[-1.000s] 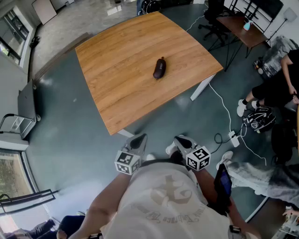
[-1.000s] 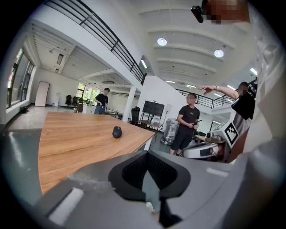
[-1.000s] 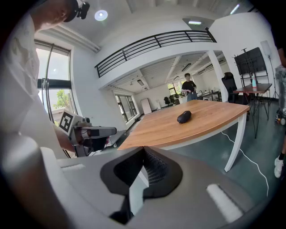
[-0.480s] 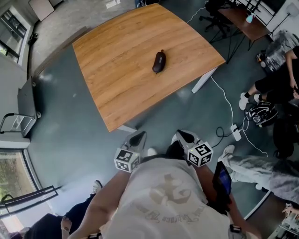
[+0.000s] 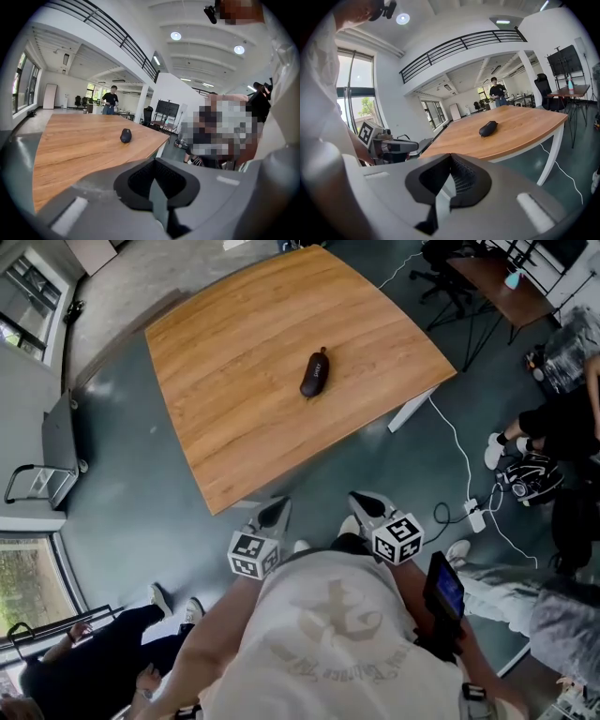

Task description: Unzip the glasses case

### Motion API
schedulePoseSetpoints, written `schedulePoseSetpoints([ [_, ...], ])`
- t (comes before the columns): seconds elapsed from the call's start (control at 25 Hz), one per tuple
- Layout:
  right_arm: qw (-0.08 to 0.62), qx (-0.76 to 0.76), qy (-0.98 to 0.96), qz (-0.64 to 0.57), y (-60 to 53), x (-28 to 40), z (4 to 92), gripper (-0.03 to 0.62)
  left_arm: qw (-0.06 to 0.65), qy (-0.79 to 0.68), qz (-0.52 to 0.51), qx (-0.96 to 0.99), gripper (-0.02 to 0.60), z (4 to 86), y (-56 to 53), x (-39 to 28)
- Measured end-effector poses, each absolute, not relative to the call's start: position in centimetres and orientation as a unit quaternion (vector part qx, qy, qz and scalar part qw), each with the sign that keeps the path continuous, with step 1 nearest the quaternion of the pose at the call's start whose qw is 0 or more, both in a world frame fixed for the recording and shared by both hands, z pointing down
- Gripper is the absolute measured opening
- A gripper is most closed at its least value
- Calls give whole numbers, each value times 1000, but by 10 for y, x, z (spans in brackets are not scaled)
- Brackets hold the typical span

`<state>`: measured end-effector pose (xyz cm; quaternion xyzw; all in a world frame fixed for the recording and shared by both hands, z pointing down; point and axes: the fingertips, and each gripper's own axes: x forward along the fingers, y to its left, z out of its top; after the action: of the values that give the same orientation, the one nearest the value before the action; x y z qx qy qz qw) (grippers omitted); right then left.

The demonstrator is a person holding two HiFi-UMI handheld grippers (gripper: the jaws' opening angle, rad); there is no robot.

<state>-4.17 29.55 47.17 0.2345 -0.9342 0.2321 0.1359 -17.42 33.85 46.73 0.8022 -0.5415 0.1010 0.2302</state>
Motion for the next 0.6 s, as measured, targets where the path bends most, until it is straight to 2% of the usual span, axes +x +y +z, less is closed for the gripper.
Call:
schedulePoseSetpoints([
  [0.6,146,189,-939,248,214,5,477,9,228,-554,124,791,5,455,251,-108],
])
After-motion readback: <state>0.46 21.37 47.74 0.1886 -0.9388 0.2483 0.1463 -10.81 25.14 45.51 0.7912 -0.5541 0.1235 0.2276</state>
